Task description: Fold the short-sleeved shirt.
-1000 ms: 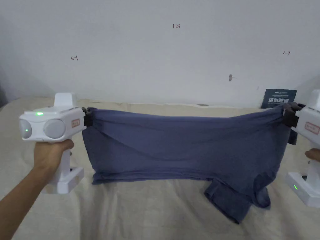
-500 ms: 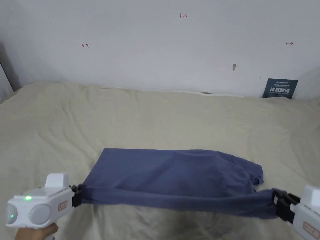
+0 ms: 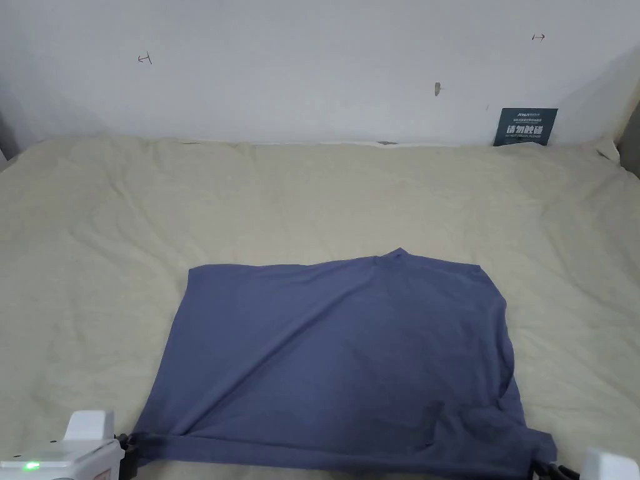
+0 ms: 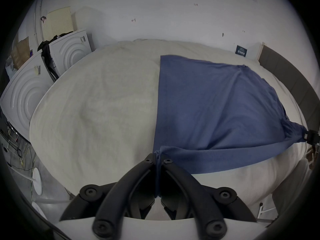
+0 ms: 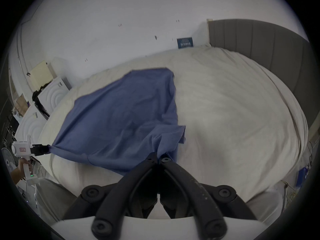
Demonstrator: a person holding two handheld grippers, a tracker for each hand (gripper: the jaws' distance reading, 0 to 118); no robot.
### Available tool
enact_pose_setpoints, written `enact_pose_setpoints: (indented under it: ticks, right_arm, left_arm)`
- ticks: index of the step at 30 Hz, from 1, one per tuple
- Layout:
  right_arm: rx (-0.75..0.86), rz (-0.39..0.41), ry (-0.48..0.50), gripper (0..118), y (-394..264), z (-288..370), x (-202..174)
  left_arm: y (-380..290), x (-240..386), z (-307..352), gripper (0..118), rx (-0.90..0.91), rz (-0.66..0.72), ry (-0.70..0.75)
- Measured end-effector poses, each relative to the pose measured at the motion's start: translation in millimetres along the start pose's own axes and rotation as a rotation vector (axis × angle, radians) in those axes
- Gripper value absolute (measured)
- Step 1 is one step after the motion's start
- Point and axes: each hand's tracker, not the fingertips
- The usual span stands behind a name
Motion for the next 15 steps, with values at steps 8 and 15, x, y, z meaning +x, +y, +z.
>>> enact_pose_setpoints:
  ticks: [8, 15]
  right_arm:
    - [-0.128, -0.054, -0.082, 2, -21.3, -39.7, 2.4]
    - [-0.029, -0.017, -0.080, 77, 25.5, -3.9, -24.1]
  left_arm:
    - [-11.0, 13.3, -15.3, 5, -0.068, -0.011, 0.044]
    - [12.6, 13.9, 9.7, 106, -0.029, 0.118, 0.041]
